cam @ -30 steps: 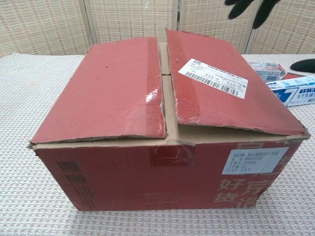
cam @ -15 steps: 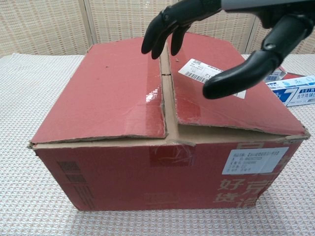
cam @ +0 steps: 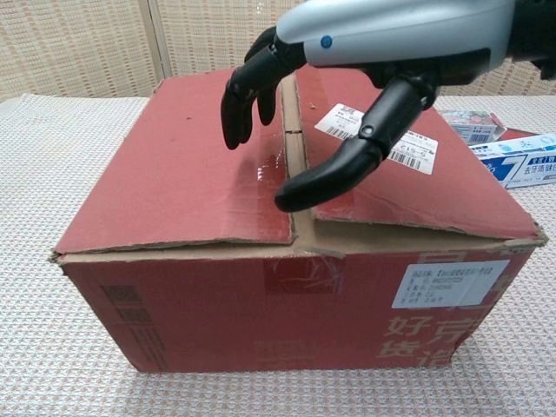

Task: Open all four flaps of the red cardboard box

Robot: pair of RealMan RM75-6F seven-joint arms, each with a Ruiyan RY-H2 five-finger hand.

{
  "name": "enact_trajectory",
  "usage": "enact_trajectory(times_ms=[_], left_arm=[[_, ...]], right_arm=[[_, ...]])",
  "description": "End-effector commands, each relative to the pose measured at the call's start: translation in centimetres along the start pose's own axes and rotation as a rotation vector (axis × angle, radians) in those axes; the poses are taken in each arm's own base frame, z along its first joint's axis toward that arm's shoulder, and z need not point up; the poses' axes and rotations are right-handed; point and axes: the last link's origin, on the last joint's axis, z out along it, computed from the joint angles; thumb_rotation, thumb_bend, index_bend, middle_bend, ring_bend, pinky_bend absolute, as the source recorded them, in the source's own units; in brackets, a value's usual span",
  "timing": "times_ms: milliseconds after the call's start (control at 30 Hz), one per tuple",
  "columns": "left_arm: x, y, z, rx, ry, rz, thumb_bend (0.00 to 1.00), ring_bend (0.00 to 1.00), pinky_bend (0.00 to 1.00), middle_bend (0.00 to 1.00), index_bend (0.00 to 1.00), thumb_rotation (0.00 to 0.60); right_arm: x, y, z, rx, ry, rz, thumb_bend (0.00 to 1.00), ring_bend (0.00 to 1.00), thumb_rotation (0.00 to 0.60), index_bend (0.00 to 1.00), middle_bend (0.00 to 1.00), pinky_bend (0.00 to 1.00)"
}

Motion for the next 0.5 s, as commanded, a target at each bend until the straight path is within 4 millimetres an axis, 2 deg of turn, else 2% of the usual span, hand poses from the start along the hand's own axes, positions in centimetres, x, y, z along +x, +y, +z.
enact_trajectory(times_ms=[33, 300, 500], left_arm=[[-0.06, 0.0, 0.01, -0.001, -0.002, -0.001, 0.25, 0.17, 0.0, 0.22, 0.15, 0.6], [-0.27, -0.09, 0.21, 0.001, -0.008, -0.005, 0.25, 0.17, 0.0, 0.22, 0.15, 0.6], [-0.41, -0.03, 0.45, -0.005, -0.01, -0.006, 0.25, 0.17, 0.0, 0.22, 0.15, 0.6]], right_arm=[[-0.4, 0.02, 0.23, -0.006, -0.012, -0.002, 0.11, 0.28, 0.143, 0.31, 0.33, 0.0], [-1.13, 0.61, -0.07, -0.049, 0.004, 0.0, 0.11, 0.35, 0.135, 0.42, 0.43, 0.0], [-0.79, 1.0, -0.65, -0.074, 0.043, 0.008, 0.11, 0.42, 0.135, 0.49, 0.49, 0.0]])
